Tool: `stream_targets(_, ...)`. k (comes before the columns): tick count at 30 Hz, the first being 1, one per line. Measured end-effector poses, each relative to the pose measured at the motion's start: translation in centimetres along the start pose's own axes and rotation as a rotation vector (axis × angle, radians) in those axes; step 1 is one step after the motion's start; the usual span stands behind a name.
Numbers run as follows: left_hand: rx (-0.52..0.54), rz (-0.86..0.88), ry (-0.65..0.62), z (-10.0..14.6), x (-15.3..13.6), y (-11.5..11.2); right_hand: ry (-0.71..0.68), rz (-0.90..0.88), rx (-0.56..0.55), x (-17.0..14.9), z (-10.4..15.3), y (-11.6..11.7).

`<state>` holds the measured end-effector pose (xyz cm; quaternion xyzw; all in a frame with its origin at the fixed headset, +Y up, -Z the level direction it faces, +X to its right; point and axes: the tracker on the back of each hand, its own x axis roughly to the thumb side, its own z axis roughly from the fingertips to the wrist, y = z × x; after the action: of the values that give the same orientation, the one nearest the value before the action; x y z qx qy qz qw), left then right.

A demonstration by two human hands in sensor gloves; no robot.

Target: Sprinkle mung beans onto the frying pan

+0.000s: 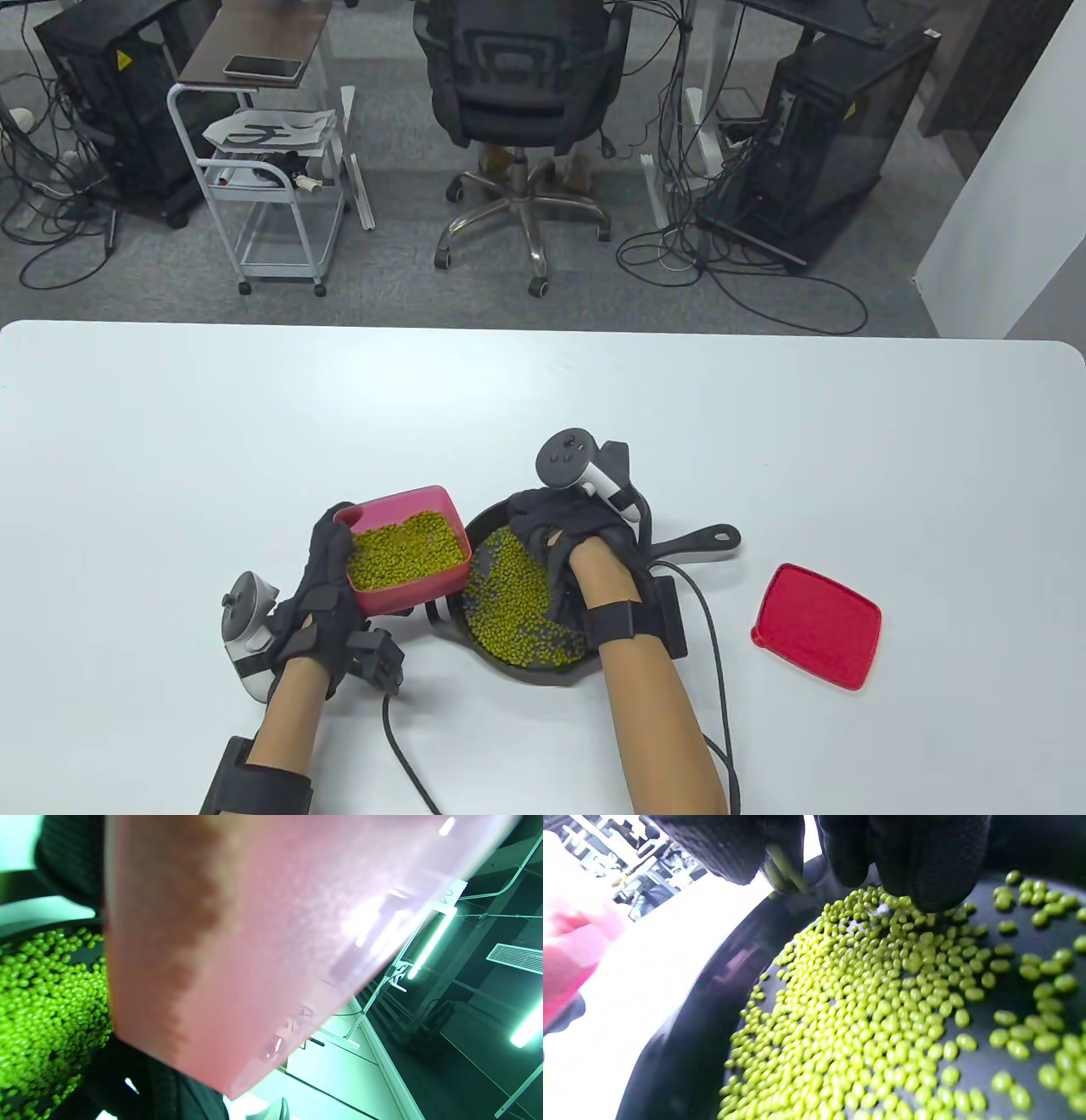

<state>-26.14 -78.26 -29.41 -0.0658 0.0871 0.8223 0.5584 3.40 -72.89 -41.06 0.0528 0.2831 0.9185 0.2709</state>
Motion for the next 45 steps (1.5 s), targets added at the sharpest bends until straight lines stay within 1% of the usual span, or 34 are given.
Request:
stream_targets(3,-0.002,-0.006,0.0,0.0,0.0,0.0,-0.023,-0.1,0.028,-0.6,0.4,-0.1)
stream_targets(6,-0.005,-0.015,0.0,0.0,0.0,0.0,-0.032,-0.155,0.057,-0.8,1.2,-0.7)
stream_targets(11,-0.007,-0.029,-0.002,-0.1,-0.1,-0.1,-0.097,-0.162,0.04,0.2,3.4,-2.1)
stream_targets(13,-0.014,-0.041,-0.004,-0.1,-0.1,-0.2,-0.14,-0.176,0.04,1.2,4.7,-2.6)
stream_targets(14,-0.017,-0.05,-0.006,0.0,-0.1,-0.4,-0.191,-0.172,0.029,2.2,5.6,-3.0)
stream_targets(17,-0.031,-0.062,-0.011,0.1,-0.1,-0.8,-0.299,-0.115,-0.014,4.7,7.5,-3.1)
stream_targets(18,-0.037,-0.068,-0.014,0.1,-0.2,-1.0,-0.343,-0.085,-0.038,5.9,8.2,-3.0)
stream_targets(19,-0.04,-0.072,-0.016,0.2,-0.2,-1.1,-0.362,-0.073,-0.051,6.4,8.5,-2.8)
stream_targets(21,-0.05,-0.083,-0.02,0.3,-0.2,-1.5,-0.45,-0.014,-0.099,8.8,9.4,-1.7)
stream_targets(23,-0.059,-0.091,-0.023,0.5,-0.2,-1.7,-0.495,0.051,-0.131,10.5,9.7,-0.6)
stream_targets(25,-0.065,-0.093,-0.027,0.6,-0.2,-1.9,-0.473,0.133,-0.095,11.9,9.6,0.8)
stream_targets(27,-0.069,-0.096,-0.036,0.8,-0.2,-2.1,-0.426,0.227,-0.065,12.9,8.8,2.3)
stream_targets(29,-0.084,-0.073,-0.03,0.9,-0.3,-2.2,-0.331,0.331,-0.022,13.2,7.8,3.3)
stream_targets(30,-0.093,-0.061,-0.013,1.0,-0.4,-2.3,-0.264,0.371,0.042,13.2,7.3,3.8)
stream_targets(31,-0.092,-0.069,-0.008,1.0,-0.5,-2.3,-0.23,0.359,0.115,13.2,6.9,4.2)
stream_targets(32,-0.079,-0.088,-0.014,0.9,-0.6,-2.3,-0.204,0.34,0.155,13.2,6.5,4.5)
stream_targets(33,-0.073,-0.098,-0.014,0.8,-0.8,-2.2,-0.186,0.323,0.15,13.2,6.0,4.8)
stream_targets(36,-0.074,-0.055,-0.008,0.7,-1.0,-2.1,-0.178,0.29,0.175,13.4,5.5,4.8)
stream_targets(37,-0.066,-0.05,-0.021,0.9,-0.9,-2.2,-0.199,0.261,0.187,13.5,5.1,4.8)
stream_targets(38,-0.036,-0.052,-0.038,1.0,-0.7,-2.2,-0.203,0.241,0.19,13.5,5.0,4.8)
stream_targets(42,-0.028,-0.073,-0.034,0.9,-0.9,-2.1,-0.206,0.284,0.172,14.0,4.4,5.7)
stream_targets(45,-0.027,-0.083,-0.024,0.9,-1.0,-2.0,-0.23,0.27,0.153,14.3,4.0,6.1)
